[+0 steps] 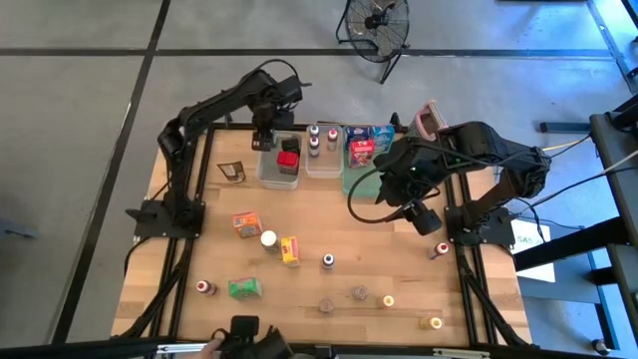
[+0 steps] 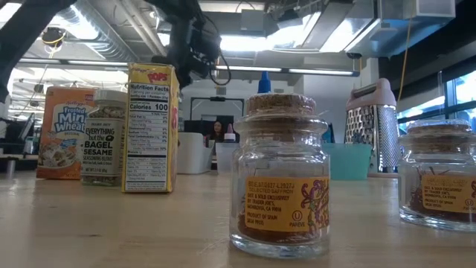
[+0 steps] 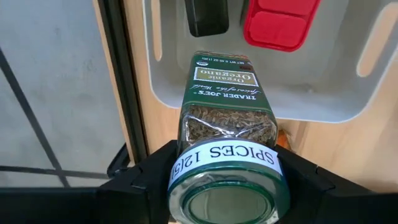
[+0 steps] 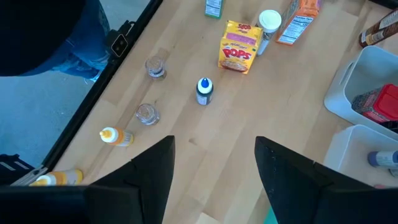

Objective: Pick & Place Kitchen Items
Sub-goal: Put the green seasoning bottle into the gray bin

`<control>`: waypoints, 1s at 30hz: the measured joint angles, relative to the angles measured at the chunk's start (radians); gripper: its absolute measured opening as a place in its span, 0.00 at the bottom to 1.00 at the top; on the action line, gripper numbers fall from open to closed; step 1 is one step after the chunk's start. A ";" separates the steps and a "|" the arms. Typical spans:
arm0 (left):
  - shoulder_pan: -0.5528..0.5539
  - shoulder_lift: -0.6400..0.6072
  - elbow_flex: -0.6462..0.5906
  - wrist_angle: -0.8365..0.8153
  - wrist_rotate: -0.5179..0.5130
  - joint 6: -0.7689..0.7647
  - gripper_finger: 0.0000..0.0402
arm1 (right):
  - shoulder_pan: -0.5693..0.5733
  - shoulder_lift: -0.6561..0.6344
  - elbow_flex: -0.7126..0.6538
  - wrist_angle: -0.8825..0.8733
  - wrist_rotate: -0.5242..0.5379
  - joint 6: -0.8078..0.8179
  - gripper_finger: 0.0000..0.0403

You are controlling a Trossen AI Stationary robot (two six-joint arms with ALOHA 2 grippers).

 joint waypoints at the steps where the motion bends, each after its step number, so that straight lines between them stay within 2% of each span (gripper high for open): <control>1: 0.000 0.007 0.000 0.000 -0.007 0.000 0.50 | 0.000 0.000 0.000 0.000 0.000 0.000 0.56; 9: 0.002 0.073 0.000 0.004 -0.002 0.007 0.50 | 0.001 0.000 0.000 0.000 -0.053 0.005 0.56; 21: 0.008 0.133 0.000 0.037 0.038 0.034 0.50 | 0.001 0.000 0.000 0.001 -0.053 0.018 0.56; 30: 0.027 0.166 0.000 0.071 0.032 0.053 0.50 | 0.001 0.000 -0.001 0.001 -0.054 0.033 0.56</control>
